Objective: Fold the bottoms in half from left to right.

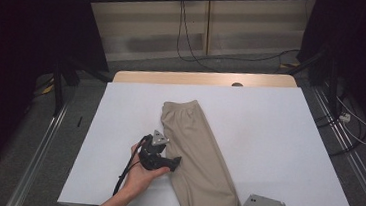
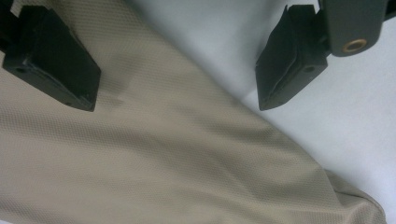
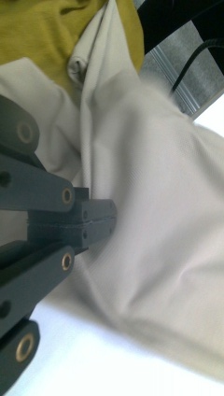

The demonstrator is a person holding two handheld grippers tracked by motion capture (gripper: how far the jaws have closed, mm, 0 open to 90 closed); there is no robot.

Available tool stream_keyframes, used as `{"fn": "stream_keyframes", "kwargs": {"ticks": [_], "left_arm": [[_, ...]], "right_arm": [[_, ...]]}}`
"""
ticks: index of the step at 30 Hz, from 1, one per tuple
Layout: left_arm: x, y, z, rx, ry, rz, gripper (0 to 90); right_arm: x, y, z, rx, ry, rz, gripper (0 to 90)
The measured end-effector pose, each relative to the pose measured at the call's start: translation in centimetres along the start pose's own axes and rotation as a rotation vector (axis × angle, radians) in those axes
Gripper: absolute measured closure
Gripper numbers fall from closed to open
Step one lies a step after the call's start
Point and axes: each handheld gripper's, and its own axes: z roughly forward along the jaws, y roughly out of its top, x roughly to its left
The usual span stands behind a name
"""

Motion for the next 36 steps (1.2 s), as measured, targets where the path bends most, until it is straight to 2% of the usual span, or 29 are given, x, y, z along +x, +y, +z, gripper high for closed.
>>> {"fn": "stream_keyframes", "kwargs": {"ticks": [3, 8, 9, 10, 11, 14, 16, 17, 18, 21, 23, 24, 25, 26, 27, 28, 29, 30, 31, 32, 33, 34, 35, 36], "left_arm": [[0.1, 0.0, 0.0, -0.003, -0.002, 0.003, 13.6], [0.2, 0.1, 0.0, -0.004, -0.001, 0.003, 13.9], [0.1, 0.1, -0.6, 0.009, -0.010, -0.008, 17.8], [0.1, 0.1, -0.6, 0.009, -0.010, -0.008, 19.1], [0.0, 0.1, -0.9, 0.008, -0.017, -0.003, 19.3], [-0.7, -0.1, -2.5, -0.002, -0.029, 0.015, 19.6], [-1.4, -0.5, -3.6, -0.023, -0.060, 0.013, 21.5], [-2.1, -1.2, -4.5, -0.015, -0.078, 0.023, 24.9], [-2.1, -1.2, -4.5, -0.015, -0.078, 0.023, 25.4], [-3.2, -2.1, -5.6, -0.001, -0.131, 0.018, 27.7], [-3.9, -2.6, -6.1, 0.006, -0.143, 0.027, 30.9], [-4.4, -2.8, -6.3, 0.012, -0.174, 0.021, 33.7], [-5.1, -3.1, -6.6, 0.026, -0.212, 0.030, 40.6], [-5.6, -3.3, -6.6, 0.033, -0.229, 0.045, 40.6], [-6.7, -3.5, -6.8, 0.028, -0.259, 0.069, 51.7], [-6.7, -3.5, -6.8, 0.028, -0.259, 0.069, 51.9], [-7.3, -3.5, -6.9, 0.039, -0.284, 0.088, 51.9], [-7.6, -3.5, -6.8, 0.028, -0.299, 0.093, 53.4], [-8.1, -3.4, -6.8, 0.034, -0.313, 0.115, 51.9], [-8.4, -3.4, -6.7, 0.032, -0.315, 0.122, 51.9], [-9.4, -3.6, -6.4, 0.043, -0.322, 0.149, 48.3], [-9.8, -3.7, -6.2, 0.058, -0.313, 0.179, 47.1], [-9.8, -3.7, -6.2, 0.058, -0.313, 0.179, 45.1], [-10.2, -3.8, -6.0, 0.059, -0.298, 0.201, 45.1]], "right_arm": [[-0.7, -1.0, -1.3, -0.001, -0.016, 0.016, 90.0], [-1.3, -1.4, -1.8, 0.001, -0.022, 0.064, 88.2], [-1.4, -1.3, -1.7, -0.012, -0.017, 0.070, 77.4], [-1.4, -1.3, -1.7, -0.012, -0.017, 0.070, 77.4], [-1.6, -1.0, -1.6, -0.028, -0.019, 0.081, 72.8], [-1.9, -0.5, -1.5, -0.050, -0.025, 0.088, 69.1], [-2.4, 0.1, -1.3, -0.061, -0.038, 0.093, 68.3], [-2.9, 0.7, -1.0, -0.067, -0.052, 0.081, 66.6], [-3.1, 0.9, -0.8, -0.069, -0.058, 0.084, 65.6], [-3.7, 1.7, -0.3, -0.069, -0.069, 0.077, 65.3], [-4.0, 2.3, 0.2, -0.071, -0.079, 0.071, 64.5], [-4.3, 2.7, 0.5, -0.070, -0.085, 0.068, 64.8], [-4.9, 3.4, 1.2, -0.070, -0.103, 0.052, 64.7], [-4.9, 3.4, 1.2, -0.070, -0.103, 0.052, 64.7], [-5.4, 3.7, 1.8, -0.063, -0.111, 0.058, 64.5], [-5.4, 3.7, 1.8, -0.063, -0.111, 0.058, 64.5], [-5.6, 3.7, 1.9, -0.063, -0.120, 0.068, 63.8], [-5.7, 3.6, 2.1, -0.063, -0.126, 0.076, 62.2], [-5.7, 3.3, 2.0, -0.063, -0.148, 0.074, 60.4], [-5.7, 3.3, 2.0, -0.063, -0.148, 0.074, 60.4], [-5.7, 2.9, 1.9, -0.058, -0.151, 0.083, 59.1], [-5.8, 2.8, 1.8, -0.056, -0.150, 0.088, 58.7], [-5.8, 2.8, 1.8, -0.056, -0.150, 0.088, 58.7], [-5.8, 2.6, 1.9, -0.050, -0.149, 0.088, 58.5]]}}
